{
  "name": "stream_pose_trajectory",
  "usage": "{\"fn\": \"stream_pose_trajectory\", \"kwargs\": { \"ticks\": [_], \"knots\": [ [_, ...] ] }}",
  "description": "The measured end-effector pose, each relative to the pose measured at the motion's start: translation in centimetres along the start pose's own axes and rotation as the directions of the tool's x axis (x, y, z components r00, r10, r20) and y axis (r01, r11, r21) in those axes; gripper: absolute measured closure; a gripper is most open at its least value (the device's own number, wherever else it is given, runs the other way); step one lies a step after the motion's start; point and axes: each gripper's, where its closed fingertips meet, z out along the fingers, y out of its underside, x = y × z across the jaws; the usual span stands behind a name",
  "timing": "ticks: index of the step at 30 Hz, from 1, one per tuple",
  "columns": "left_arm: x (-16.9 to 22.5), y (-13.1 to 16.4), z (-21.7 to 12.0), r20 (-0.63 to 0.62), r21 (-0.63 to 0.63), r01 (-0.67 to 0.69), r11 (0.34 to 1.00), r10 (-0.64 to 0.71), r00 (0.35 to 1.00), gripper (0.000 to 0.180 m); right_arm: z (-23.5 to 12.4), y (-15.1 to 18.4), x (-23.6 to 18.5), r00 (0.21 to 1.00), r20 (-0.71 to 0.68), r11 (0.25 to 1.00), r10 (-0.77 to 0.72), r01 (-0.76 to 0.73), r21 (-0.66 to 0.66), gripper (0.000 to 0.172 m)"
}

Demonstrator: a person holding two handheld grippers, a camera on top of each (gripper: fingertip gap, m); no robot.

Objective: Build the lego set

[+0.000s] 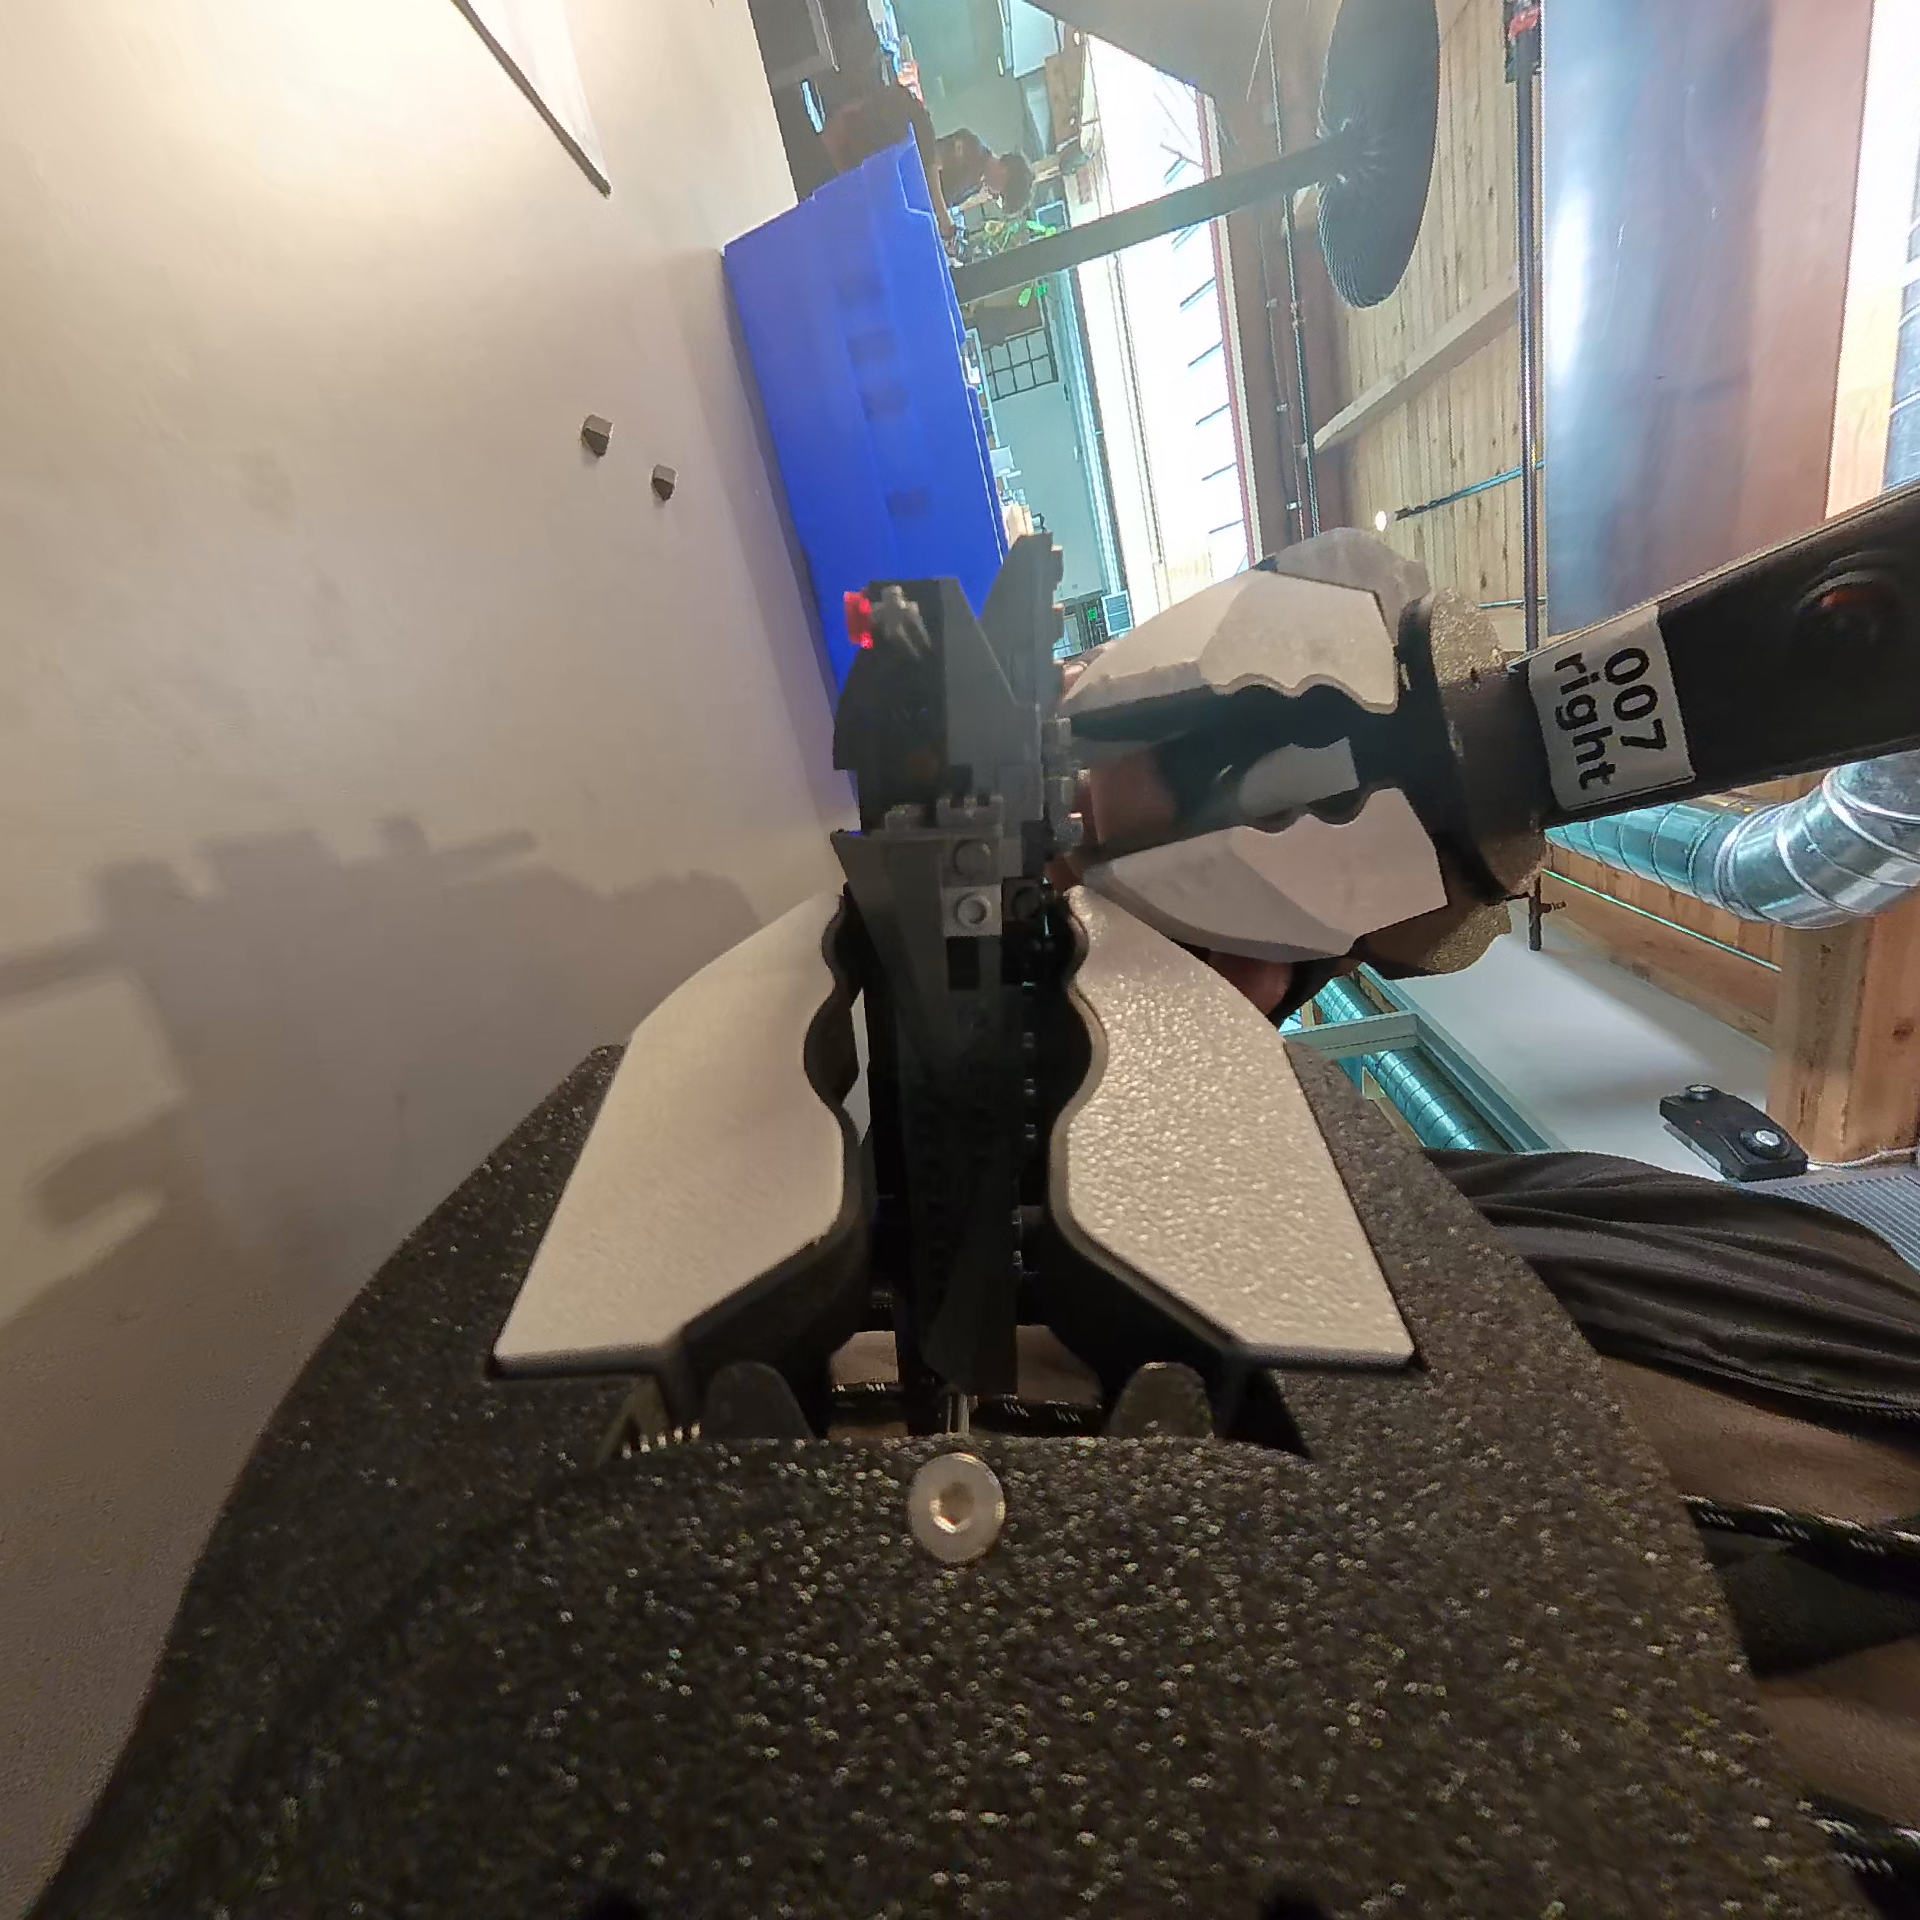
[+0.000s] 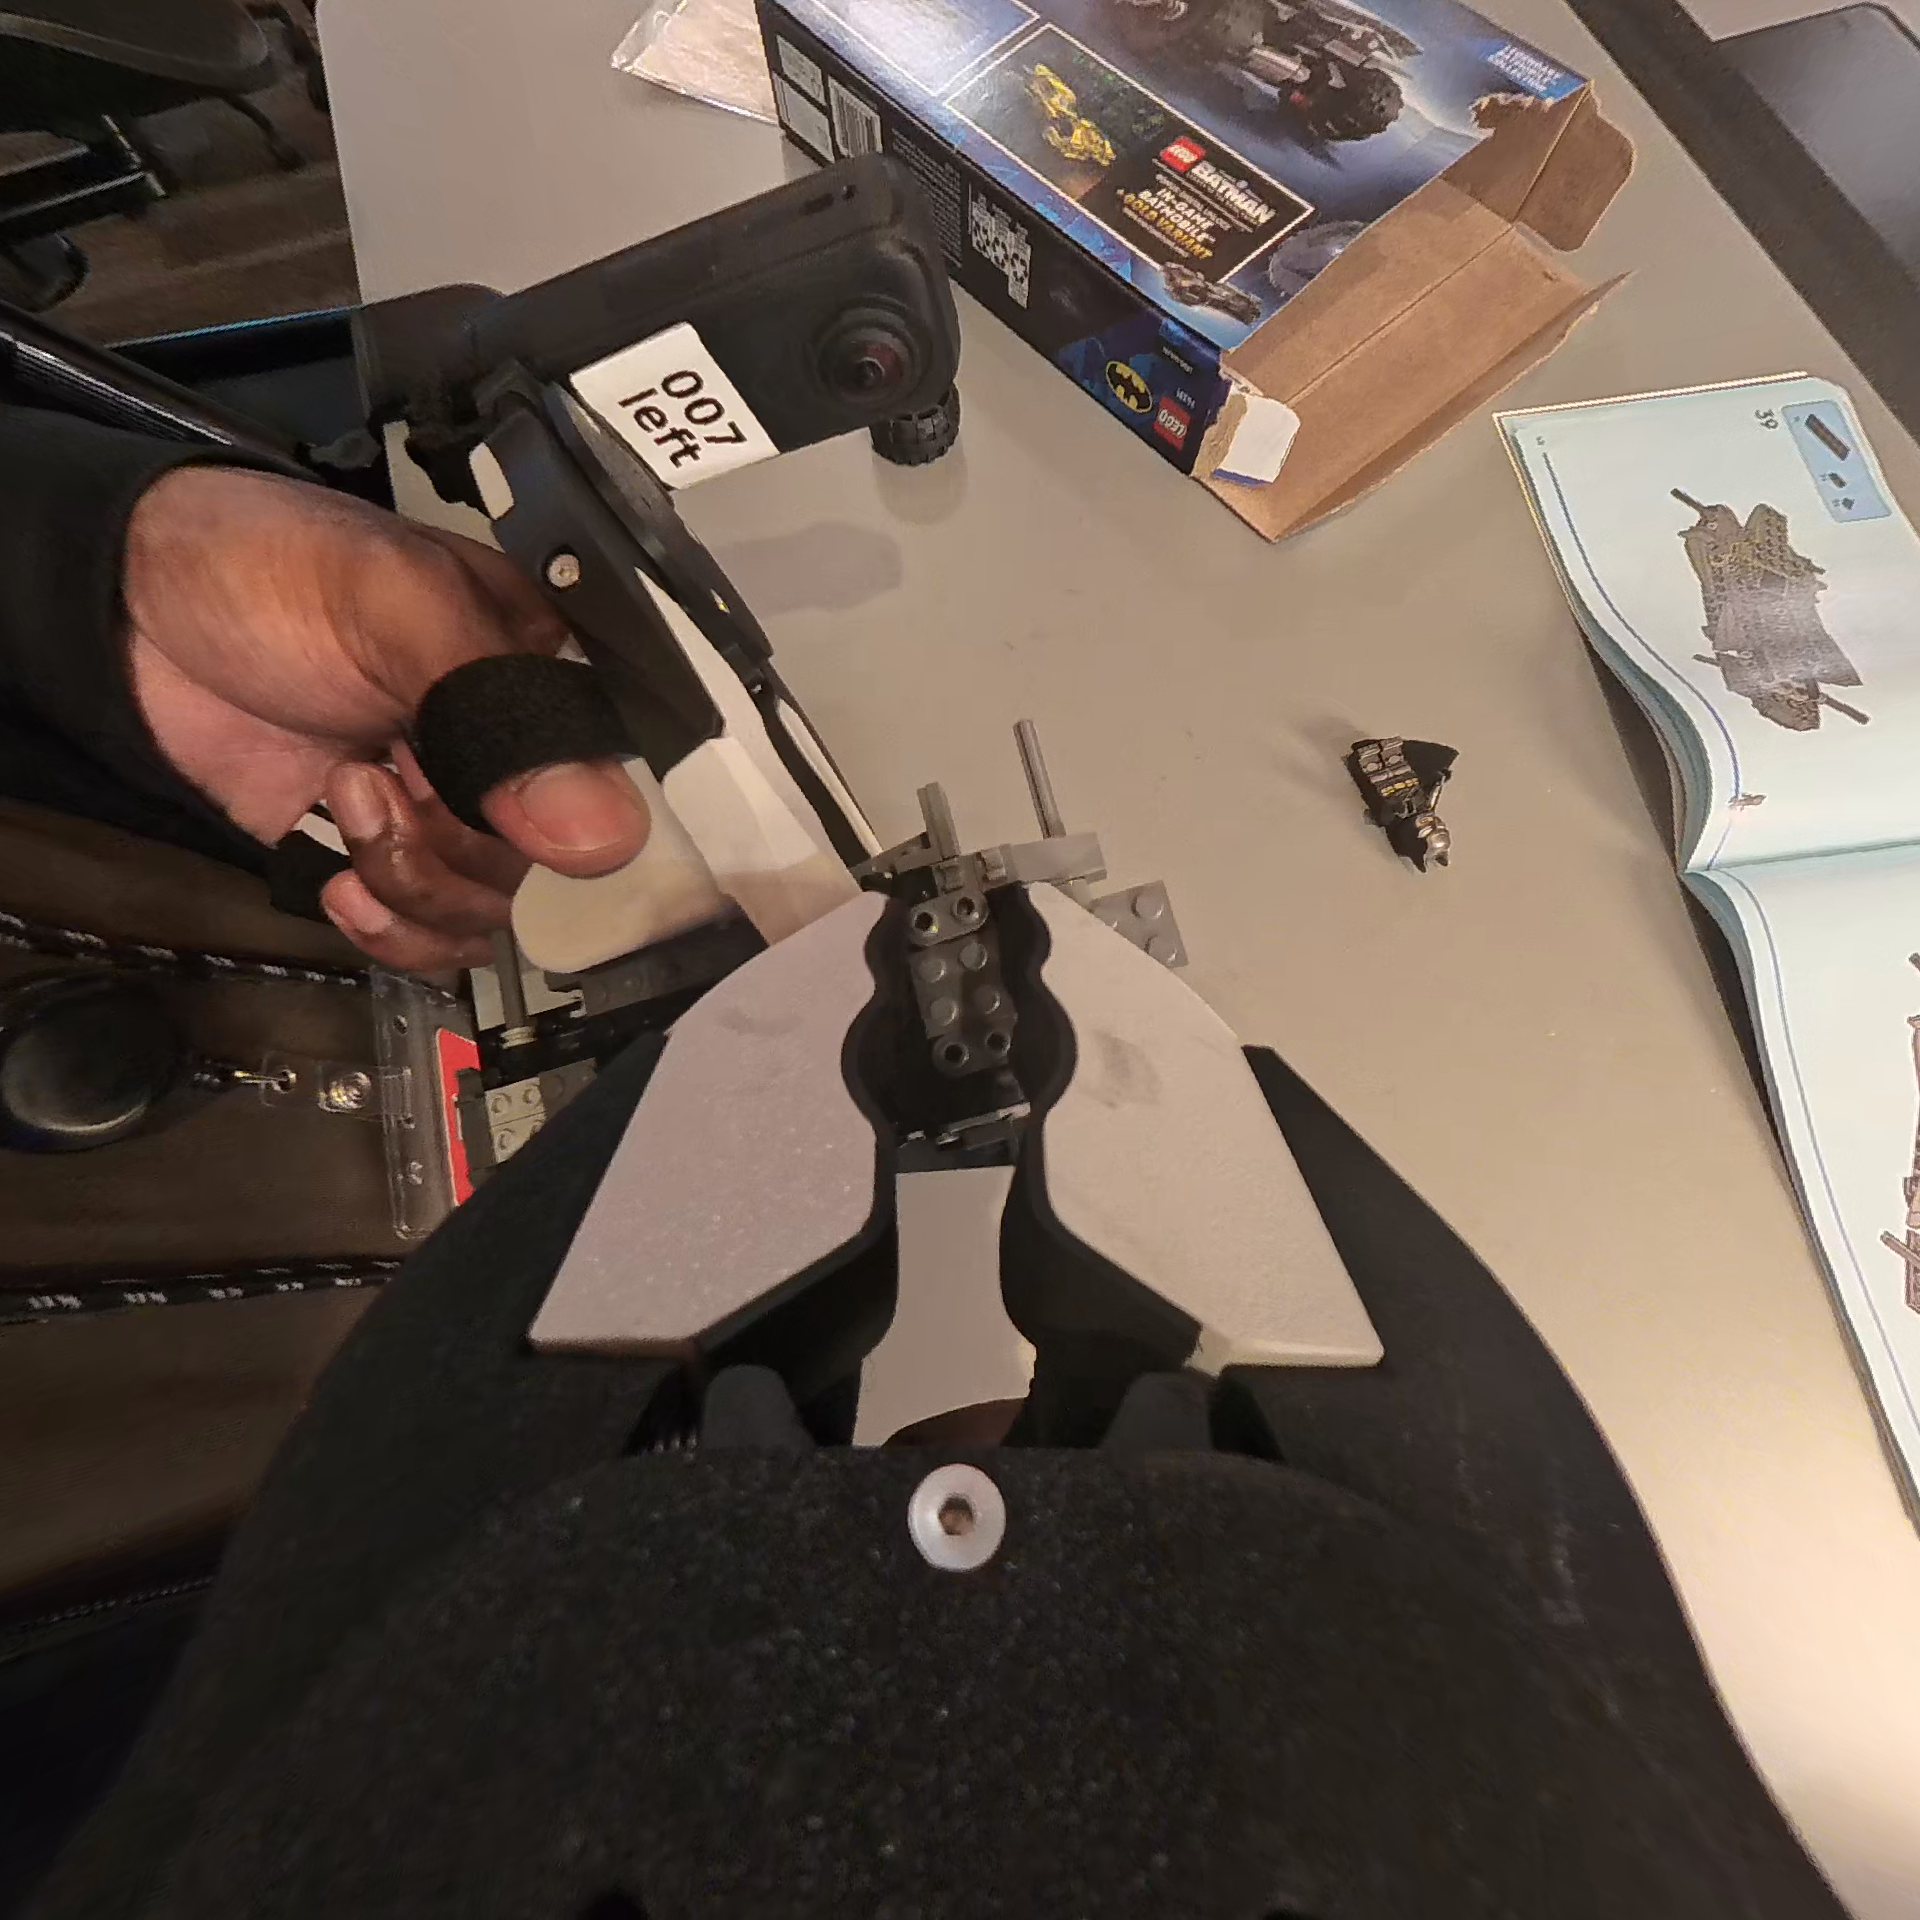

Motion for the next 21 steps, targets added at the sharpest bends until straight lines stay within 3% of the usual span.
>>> {"fn": "stream_pose_trajectory", "kwargs": {
  "ticks": [6, 10, 21],
  "knots": [
    [0.0, -0.2, -0.3, -0.007, 0.012, 0.008, 1.0, -0.008, 1.0, 0.145, -1.2, -0.4, 0.4, 0.998, 0.013, 0.995, 0.069, -0.069, 0.072, 0.147],
    [-0.1, -0.2, -0.5, -0.005, 0.02, 0.017, 1.0, -0.017, 1.0, 0.145, -1.9, 0.1, 1.6, 0.983, -0.051, 0.979, 0.175, -0.168, 0.115, 0.143],
    [-0.1, 0.4, 0.2, 0.066, 0.007, -0.085, 0.996, 0.084, 0.994, 0.146, -0.9, 1.2, 1.4, 0.957, -0.101, 0.959, 0.271, -0.26, 0.11, 0.132]
  ]
}}
